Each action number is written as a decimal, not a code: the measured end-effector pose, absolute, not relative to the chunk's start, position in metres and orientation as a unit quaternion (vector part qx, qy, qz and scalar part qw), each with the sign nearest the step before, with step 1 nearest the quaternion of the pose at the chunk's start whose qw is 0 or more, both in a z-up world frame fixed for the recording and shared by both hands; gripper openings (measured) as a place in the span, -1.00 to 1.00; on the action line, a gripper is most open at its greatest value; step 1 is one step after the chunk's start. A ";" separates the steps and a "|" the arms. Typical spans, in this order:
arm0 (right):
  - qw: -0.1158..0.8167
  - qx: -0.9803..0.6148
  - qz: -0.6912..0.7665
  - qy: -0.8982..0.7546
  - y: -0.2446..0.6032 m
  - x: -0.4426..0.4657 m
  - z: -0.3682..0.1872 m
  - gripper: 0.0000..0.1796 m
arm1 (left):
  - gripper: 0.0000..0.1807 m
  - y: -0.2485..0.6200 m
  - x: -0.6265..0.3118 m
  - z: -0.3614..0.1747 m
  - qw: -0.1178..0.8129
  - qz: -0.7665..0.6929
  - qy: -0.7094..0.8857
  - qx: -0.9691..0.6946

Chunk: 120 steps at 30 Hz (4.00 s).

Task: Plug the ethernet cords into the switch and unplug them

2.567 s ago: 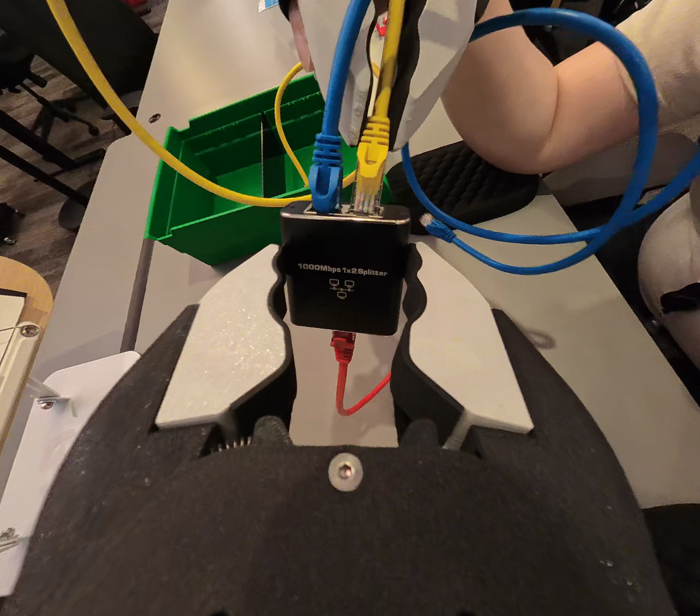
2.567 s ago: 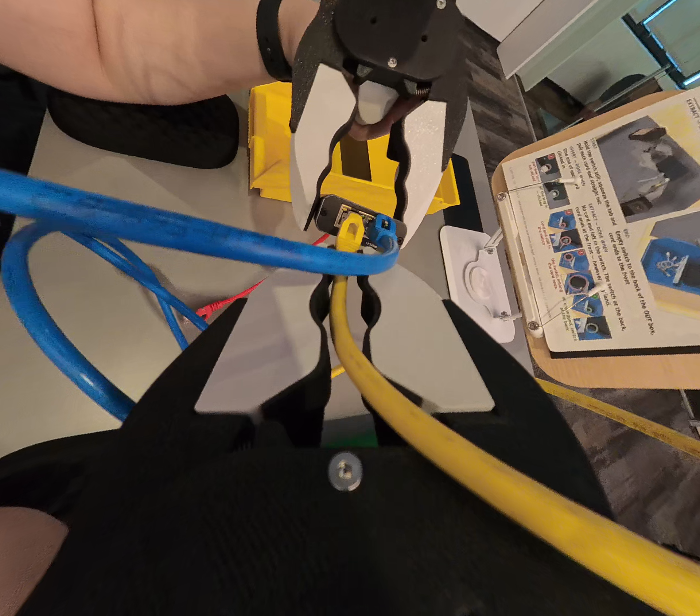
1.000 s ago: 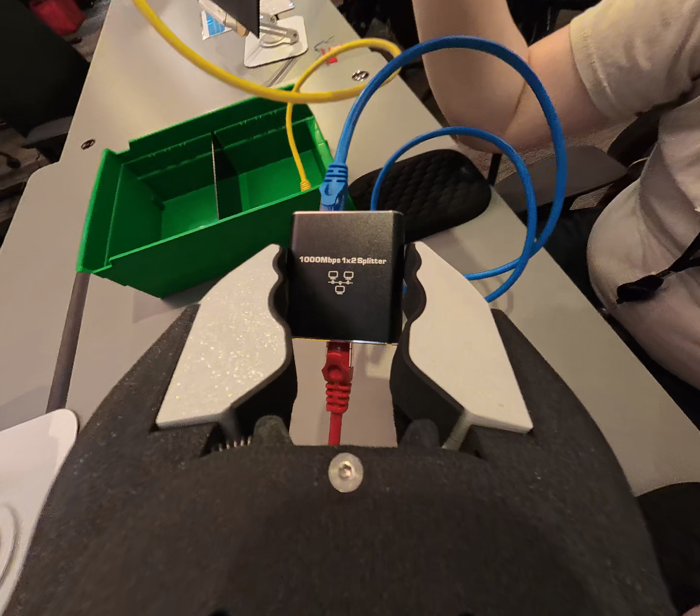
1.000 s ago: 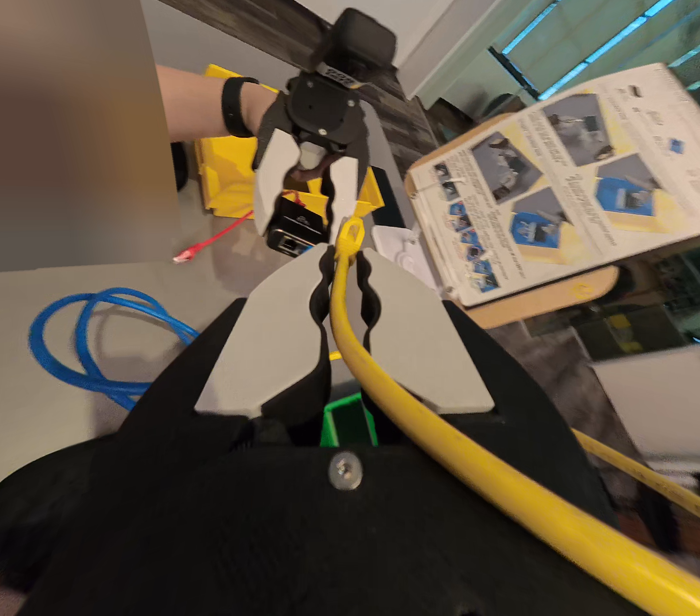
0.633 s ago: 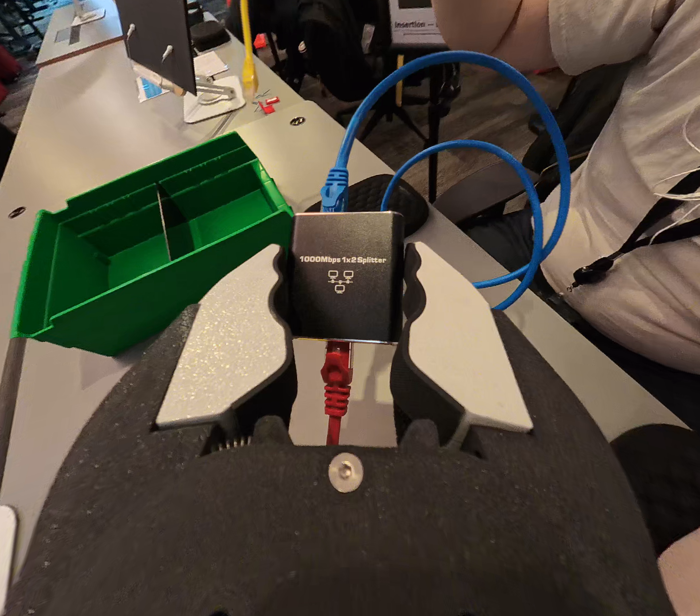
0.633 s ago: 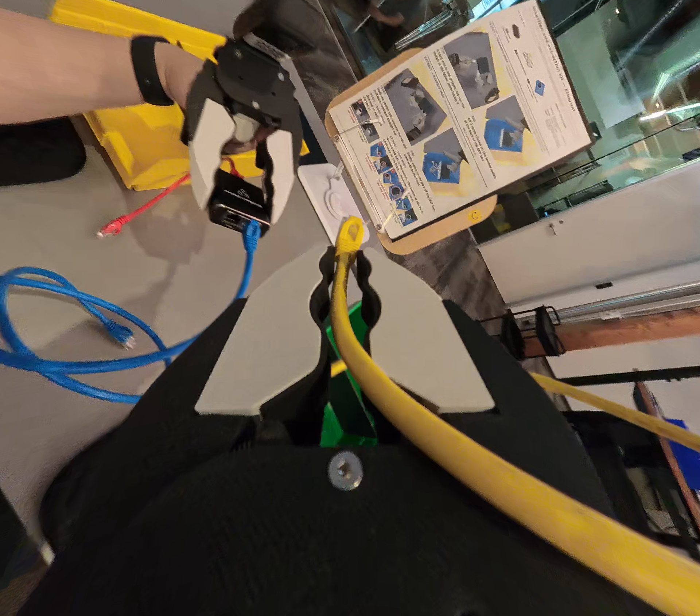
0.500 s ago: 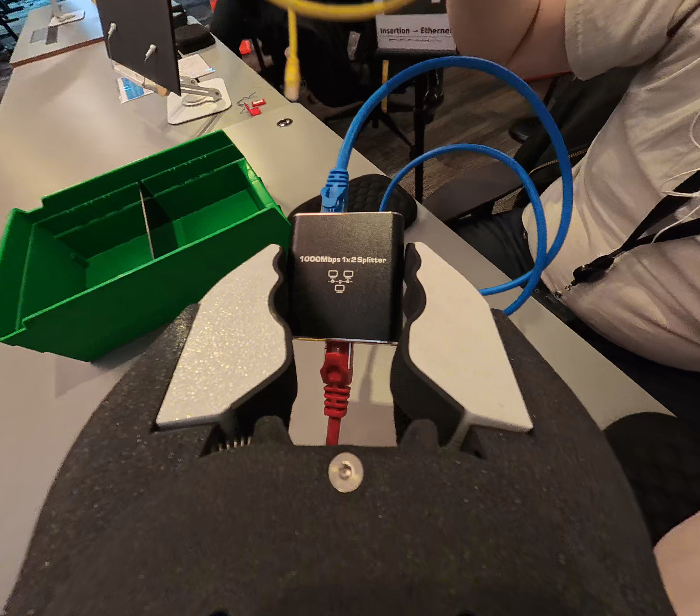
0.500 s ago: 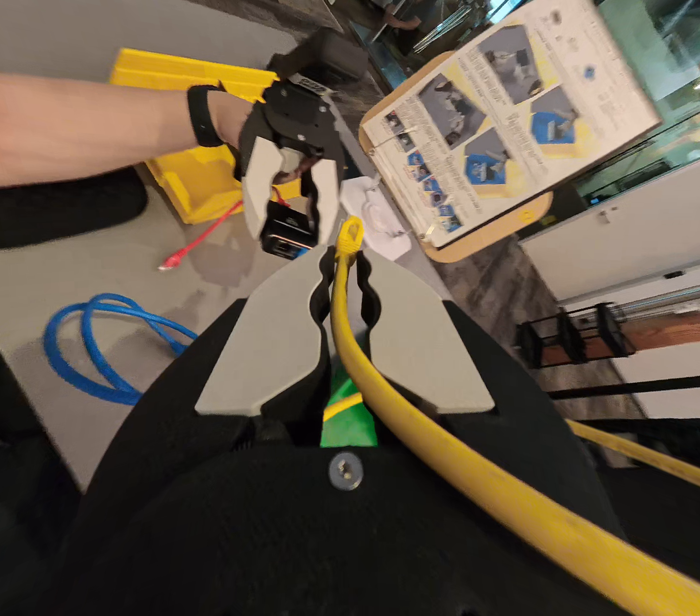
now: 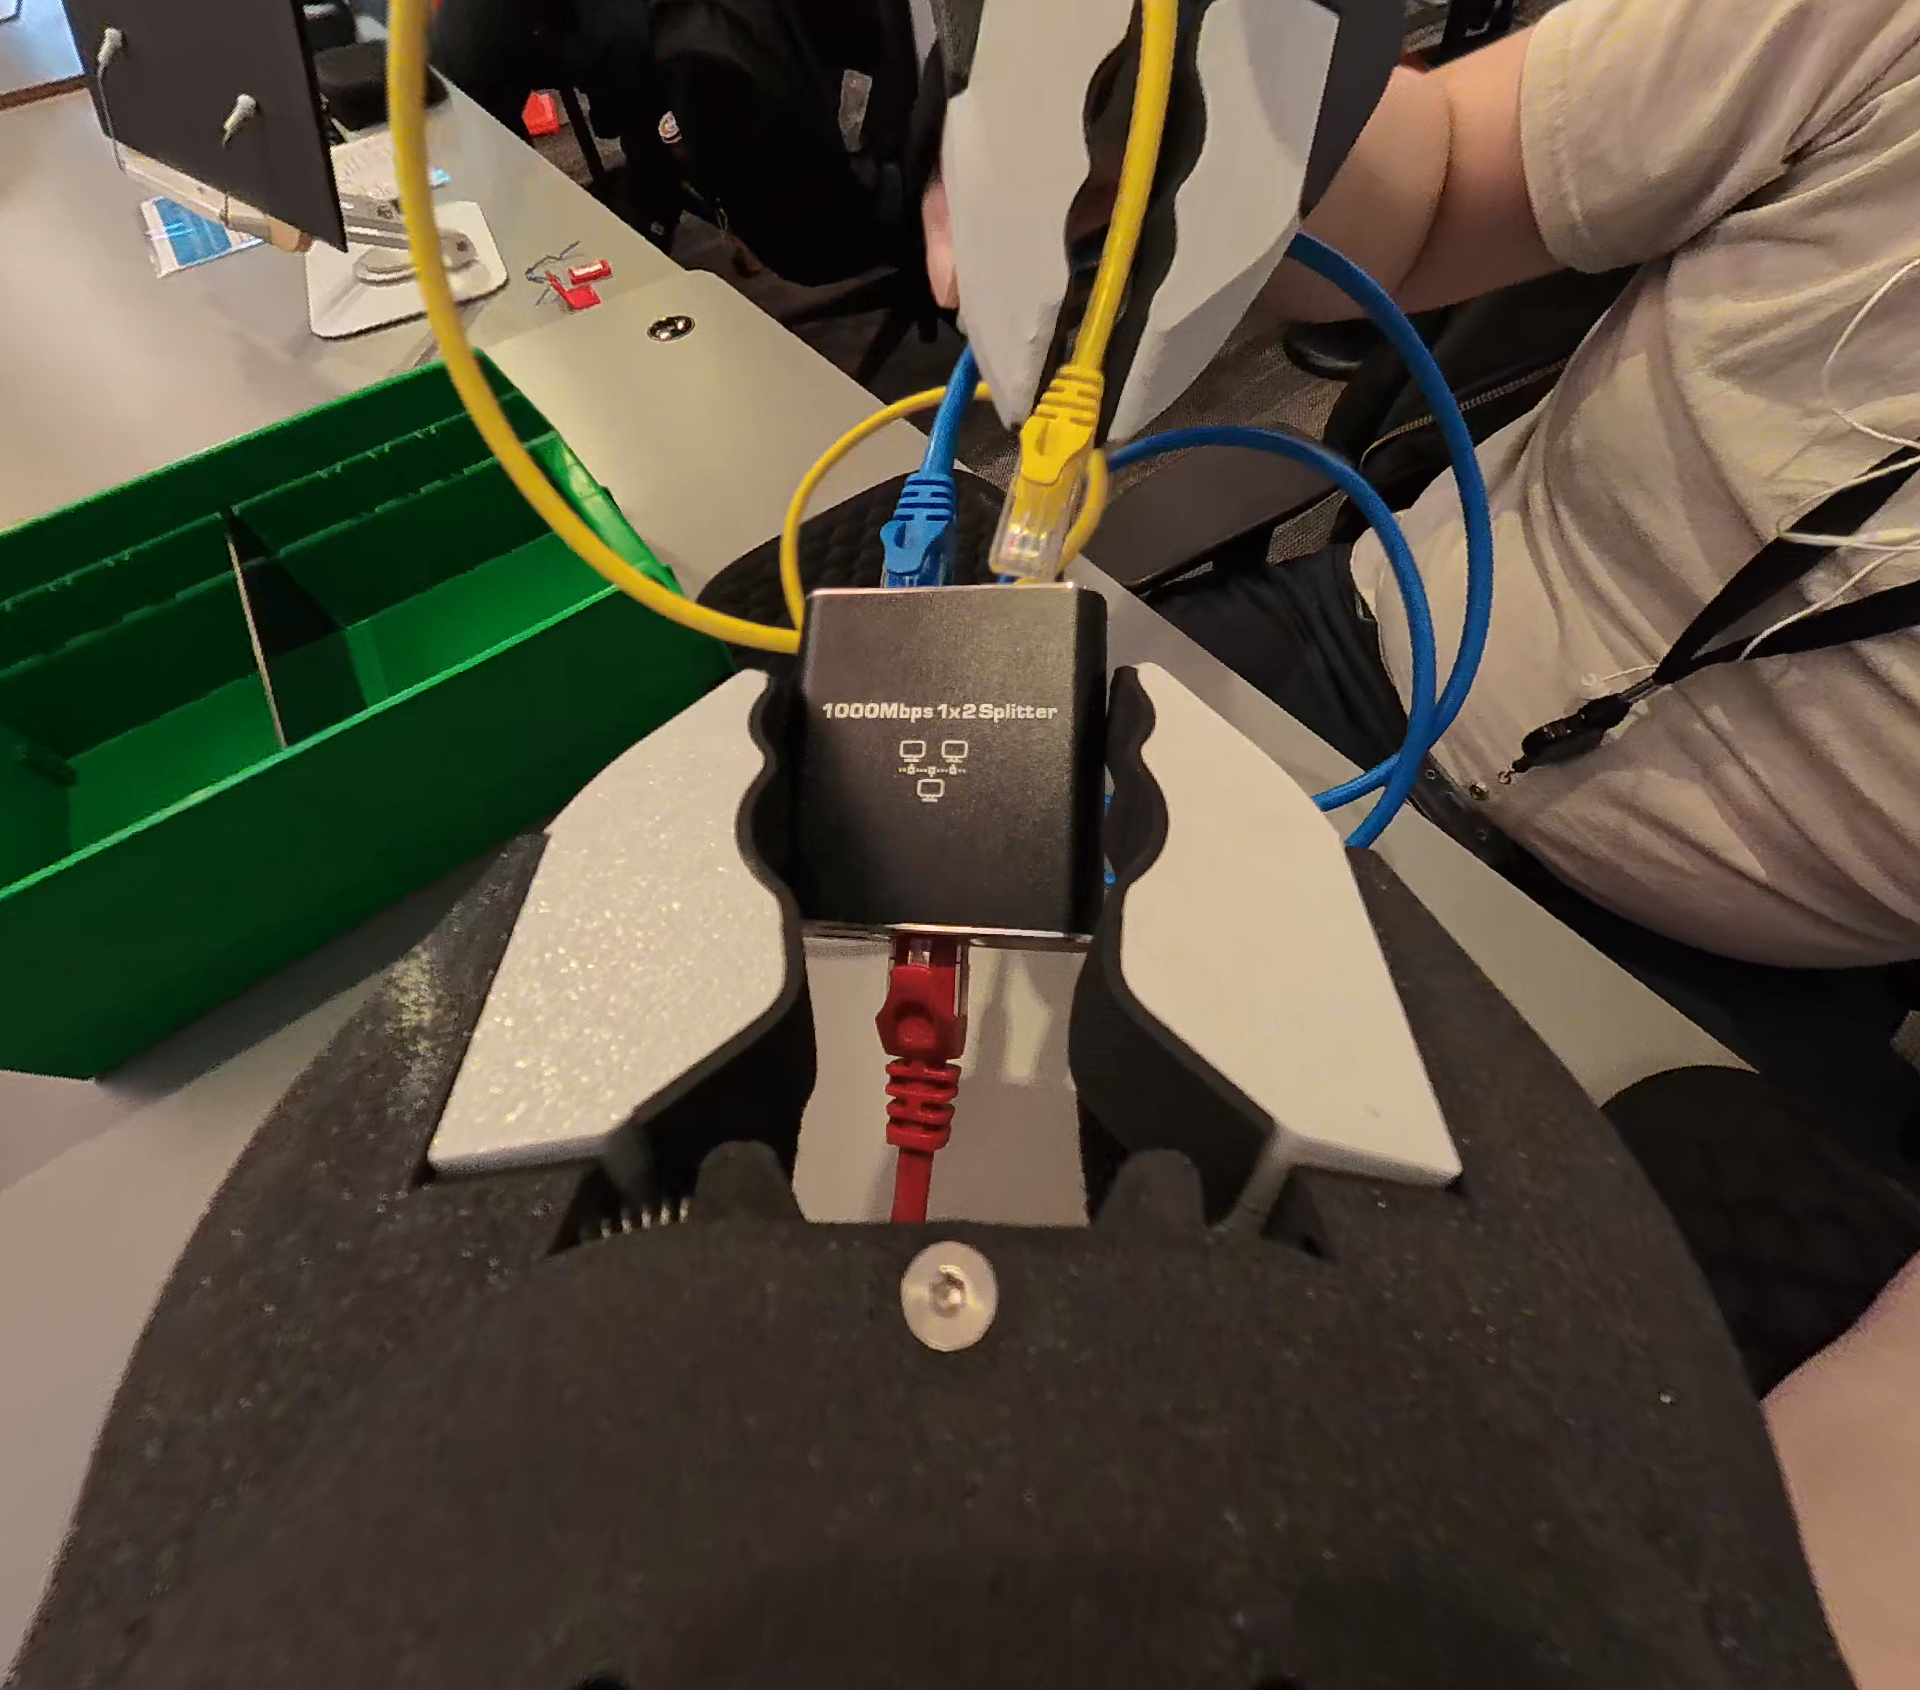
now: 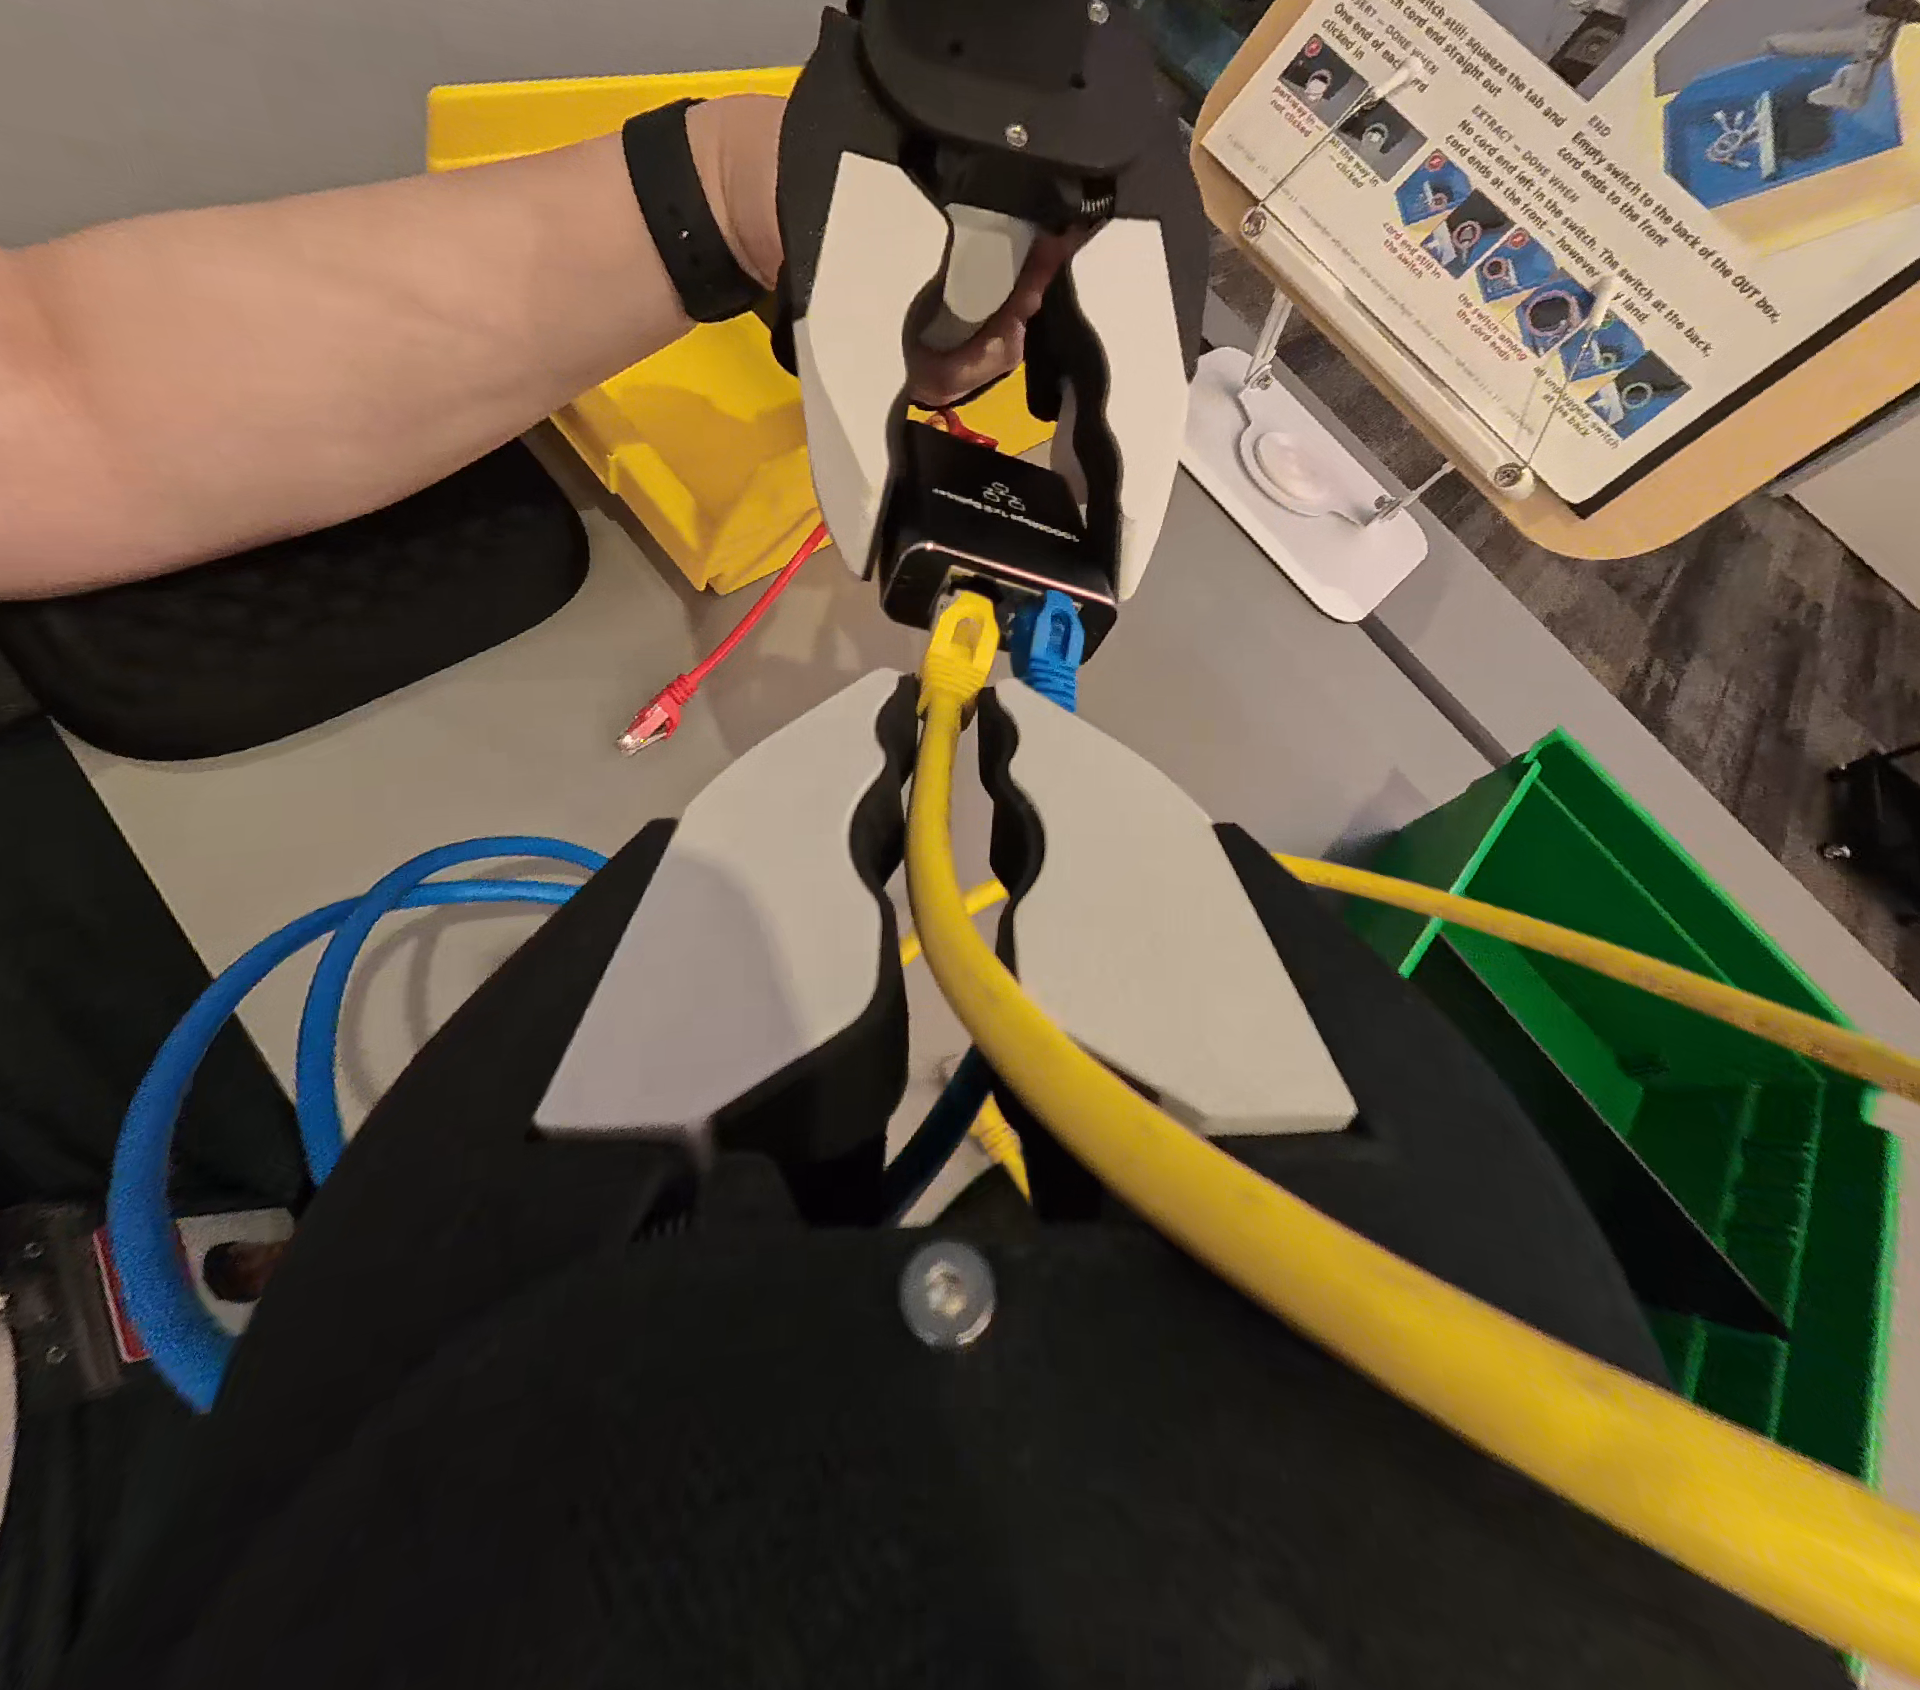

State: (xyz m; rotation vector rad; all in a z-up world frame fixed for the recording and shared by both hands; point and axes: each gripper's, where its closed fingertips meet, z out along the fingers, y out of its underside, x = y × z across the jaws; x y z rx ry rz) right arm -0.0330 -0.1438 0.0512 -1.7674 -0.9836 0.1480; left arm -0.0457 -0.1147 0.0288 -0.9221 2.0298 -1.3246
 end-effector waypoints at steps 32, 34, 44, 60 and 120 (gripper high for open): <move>0.624 -0.655 0.106 -0.414 -0.148 -0.038 0.066 -0.87 | -0.36 -0.131 -0.048 0.057 0.286 -0.541 0.730 -0.303; 0.620 -0.658 0.113 -0.413 -0.148 -0.037 0.066 -0.87 | -0.36 -0.132 -0.048 0.058 0.287 -0.536 0.733 -0.306; 0.623 -0.650 0.097 -0.424 -0.152 -0.035 0.069 -0.87 | -0.38 -0.137 -0.045 0.063 0.297 -0.521 0.736 -0.313; 0.590 -0.674 0.055 -0.440 -0.138 -0.042 0.075 -0.87 | -0.40 -0.126 -0.051 0.071 0.320 -0.548 0.711 -0.301; 0.489 -0.747 0.080 -0.443 -0.110 -0.014 0.026 -0.99 | -0.15 -0.079 0.004 -0.030 0.407 -0.197 0.792 -0.410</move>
